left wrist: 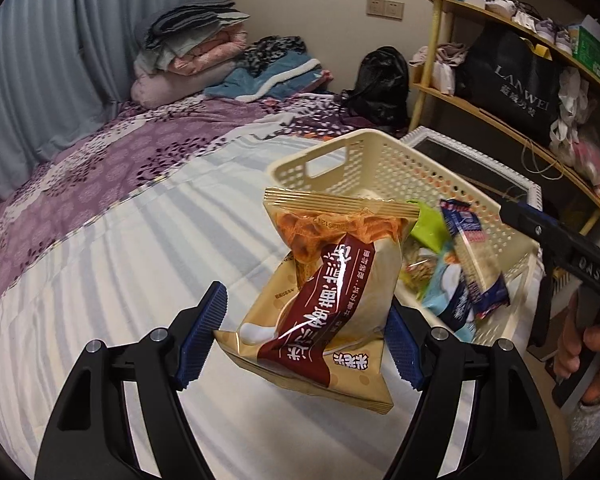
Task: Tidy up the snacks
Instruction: 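Lower the yellow packet into the basket and open the right tool, then lower the red-labelled bread bag into the basket and open the left tool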
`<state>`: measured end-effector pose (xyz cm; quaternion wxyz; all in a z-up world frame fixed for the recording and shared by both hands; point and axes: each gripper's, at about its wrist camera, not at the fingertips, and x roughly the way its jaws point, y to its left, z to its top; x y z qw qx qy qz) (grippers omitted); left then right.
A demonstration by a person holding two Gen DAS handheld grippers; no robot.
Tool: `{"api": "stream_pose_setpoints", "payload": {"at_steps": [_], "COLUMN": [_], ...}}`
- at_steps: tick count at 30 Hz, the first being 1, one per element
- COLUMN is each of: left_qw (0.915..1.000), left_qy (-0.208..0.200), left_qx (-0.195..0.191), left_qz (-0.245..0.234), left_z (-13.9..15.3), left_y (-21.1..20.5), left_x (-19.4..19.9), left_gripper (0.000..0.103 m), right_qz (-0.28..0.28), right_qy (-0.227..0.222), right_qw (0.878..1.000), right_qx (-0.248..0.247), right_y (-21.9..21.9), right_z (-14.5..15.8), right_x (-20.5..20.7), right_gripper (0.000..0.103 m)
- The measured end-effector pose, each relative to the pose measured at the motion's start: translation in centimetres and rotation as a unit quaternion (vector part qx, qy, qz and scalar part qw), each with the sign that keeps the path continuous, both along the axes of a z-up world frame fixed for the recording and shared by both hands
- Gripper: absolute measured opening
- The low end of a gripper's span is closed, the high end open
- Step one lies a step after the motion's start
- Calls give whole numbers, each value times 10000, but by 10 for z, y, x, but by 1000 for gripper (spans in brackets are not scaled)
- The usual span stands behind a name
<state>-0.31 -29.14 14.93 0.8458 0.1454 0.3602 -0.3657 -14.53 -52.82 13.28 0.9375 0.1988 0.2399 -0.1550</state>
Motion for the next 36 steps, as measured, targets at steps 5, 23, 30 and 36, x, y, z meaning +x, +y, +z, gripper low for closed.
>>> {"api": "stream_pose_setpoints", "payload": {"at_steps": [5,23,30,36], "left_qw": [9996,9982,9981,9978], "left_qy": [137,-114,-148,-174], "left_qx": [-46,91,97,126], "left_qz": [-235,-580,-595,-625], "left_z": [-2,3,3,3], "left_y": [-37,-94,-101,-109], "left_x": [1,-9,-8,-9], "left_gripper": [76,76,76,76], "right_qz": [-122,-385,-449,-499], "right_qy": [26,-22,7,24], "right_qw": [9999,9993,9990,9988], "right_qx": [-1,5,-1,2], "right_y": [-6,-25,-28,-30], "right_z": [-3,-6,-7,-9], "right_x": [-17,-42,-48,-53], "right_gripper": [66,68,69,69]}}
